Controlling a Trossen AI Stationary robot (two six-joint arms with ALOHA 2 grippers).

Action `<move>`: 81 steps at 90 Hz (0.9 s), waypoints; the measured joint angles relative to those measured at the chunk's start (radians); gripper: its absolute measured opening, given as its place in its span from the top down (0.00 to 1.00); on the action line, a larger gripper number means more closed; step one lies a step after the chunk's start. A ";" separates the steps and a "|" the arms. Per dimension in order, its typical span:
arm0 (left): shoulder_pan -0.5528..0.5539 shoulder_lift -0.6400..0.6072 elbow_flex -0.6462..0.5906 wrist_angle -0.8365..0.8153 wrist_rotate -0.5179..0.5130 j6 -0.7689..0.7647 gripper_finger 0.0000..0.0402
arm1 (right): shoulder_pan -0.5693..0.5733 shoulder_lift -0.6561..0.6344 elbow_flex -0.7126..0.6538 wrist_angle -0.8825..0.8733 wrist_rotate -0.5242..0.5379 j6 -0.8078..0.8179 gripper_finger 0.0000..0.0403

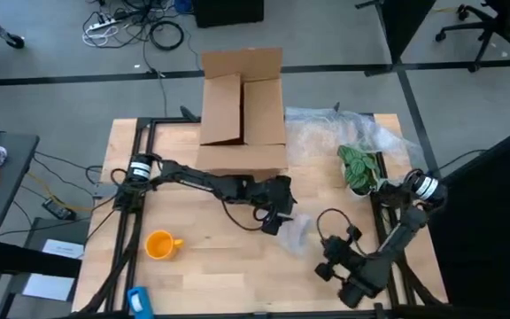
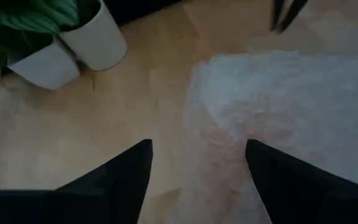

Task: Wrap mug
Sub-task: Wrap the orange cup with the bubble wrap

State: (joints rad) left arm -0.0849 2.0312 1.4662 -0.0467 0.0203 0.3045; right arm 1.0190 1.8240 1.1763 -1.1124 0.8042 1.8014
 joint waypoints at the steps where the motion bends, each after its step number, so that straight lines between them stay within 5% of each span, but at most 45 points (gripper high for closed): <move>1: 0.000 0.001 0.000 0.000 0.000 -0.001 0.38 | 0.005 -0.001 0.000 0.010 0.005 0.002 1.00; 19: -0.001 0.002 0.001 0.003 0.000 -0.003 0.38 | 0.013 0.057 -0.007 0.266 0.069 -0.042 1.00; 31: -0.002 0.002 0.001 0.003 0.000 -0.003 0.38 | -0.038 0.119 -0.009 0.389 0.203 -0.097 1.00; 81: -0.021 0.001 0.002 -0.052 0.017 -0.042 0.38 | -0.225 0.145 -0.055 0.208 0.272 -0.096 1.00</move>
State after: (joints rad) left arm -0.1055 2.0319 1.4677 -0.0986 0.0373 0.2630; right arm 0.7945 1.9690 1.1208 -0.9045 1.0767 1.7054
